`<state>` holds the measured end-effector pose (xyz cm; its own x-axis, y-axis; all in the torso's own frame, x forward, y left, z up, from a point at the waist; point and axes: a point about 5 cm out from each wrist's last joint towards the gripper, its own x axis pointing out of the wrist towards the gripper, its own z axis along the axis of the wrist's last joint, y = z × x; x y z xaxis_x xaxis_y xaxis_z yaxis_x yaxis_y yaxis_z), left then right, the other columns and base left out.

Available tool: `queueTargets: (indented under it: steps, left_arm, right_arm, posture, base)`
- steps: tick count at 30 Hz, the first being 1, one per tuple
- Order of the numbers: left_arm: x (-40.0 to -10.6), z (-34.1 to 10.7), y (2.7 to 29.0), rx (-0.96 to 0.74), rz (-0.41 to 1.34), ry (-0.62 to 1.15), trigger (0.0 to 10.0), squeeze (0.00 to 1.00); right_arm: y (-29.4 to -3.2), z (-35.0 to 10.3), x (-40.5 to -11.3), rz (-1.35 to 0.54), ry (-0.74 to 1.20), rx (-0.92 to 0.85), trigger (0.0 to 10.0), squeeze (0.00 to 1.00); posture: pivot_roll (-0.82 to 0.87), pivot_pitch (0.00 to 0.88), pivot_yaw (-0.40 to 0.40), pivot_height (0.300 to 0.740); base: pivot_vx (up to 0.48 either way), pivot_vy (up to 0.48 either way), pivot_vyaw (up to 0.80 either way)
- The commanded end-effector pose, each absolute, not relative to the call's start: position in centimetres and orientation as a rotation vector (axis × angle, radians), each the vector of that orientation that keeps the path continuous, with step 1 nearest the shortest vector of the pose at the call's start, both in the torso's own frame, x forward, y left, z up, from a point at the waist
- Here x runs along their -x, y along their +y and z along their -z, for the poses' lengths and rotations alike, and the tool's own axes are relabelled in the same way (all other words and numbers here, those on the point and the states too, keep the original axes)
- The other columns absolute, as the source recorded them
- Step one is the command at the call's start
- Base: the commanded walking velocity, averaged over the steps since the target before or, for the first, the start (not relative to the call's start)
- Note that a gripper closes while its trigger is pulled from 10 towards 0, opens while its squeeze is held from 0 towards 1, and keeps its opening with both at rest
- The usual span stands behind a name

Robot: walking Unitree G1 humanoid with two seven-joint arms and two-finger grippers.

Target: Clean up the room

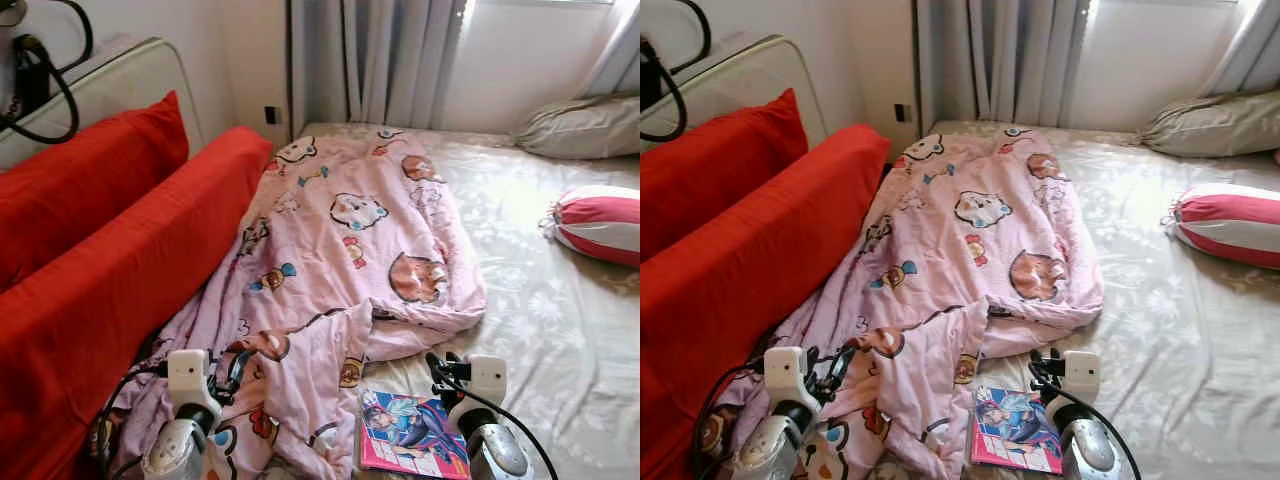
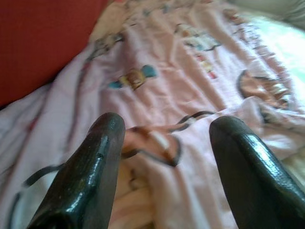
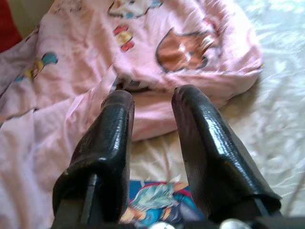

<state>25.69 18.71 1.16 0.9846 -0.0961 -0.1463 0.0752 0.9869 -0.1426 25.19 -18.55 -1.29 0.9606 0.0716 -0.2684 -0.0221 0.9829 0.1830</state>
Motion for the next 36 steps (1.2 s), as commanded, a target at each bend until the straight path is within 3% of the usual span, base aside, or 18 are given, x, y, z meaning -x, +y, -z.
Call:
queueTargets:
  steps: [1, 15, 29, 36]
  left_arm:
    - [-25.7, -1.6, 18.9, 0.143, 0.067, 0.144, 10.0, 0.0]
    - [-27.1, -2.5, 18.6, 0.167, 0.072, 0.138, 10.0, 0.0]
    - [-27.0, -2.3, 18.9, 0.165, 0.061, 0.154, 10.0, 0.0]
    - [-27.2, -2.4, 18.9, 0.167, 0.063, 0.156, 10.0, 0.0]
  right_arm:
    - [-18.7, 0.8, -25.5, -0.011, 0.244, -0.185, 10.0, 0.0]
    - [-17.7, 0.1, -26.5, -0.003, 0.263, -0.127, 10.0, 0.0]
    - [-17.5, 0.0, -26.5, -0.001, 0.261, -0.132, 10.0, 0.0]
    - [-17.6, -0.1, -26.7, -0.002, 0.261, -0.13, 10.0, 0.0]
  posture:
    - [0.03, 0.051, -0.019, 0.72]
    - [0.03, 0.047, -0.016, 0.72]
    - [0.03, 0.048, -0.015, 0.64]
    - [0.03, 0.04, -0.014, 0.64]
  base:
    - [0.0, 0.0, 0.0]
    - [0.0, 0.0, 0.0]
    - [0.0, 0.0, 0.0]
    - [0.0, 0.0, 0.0]
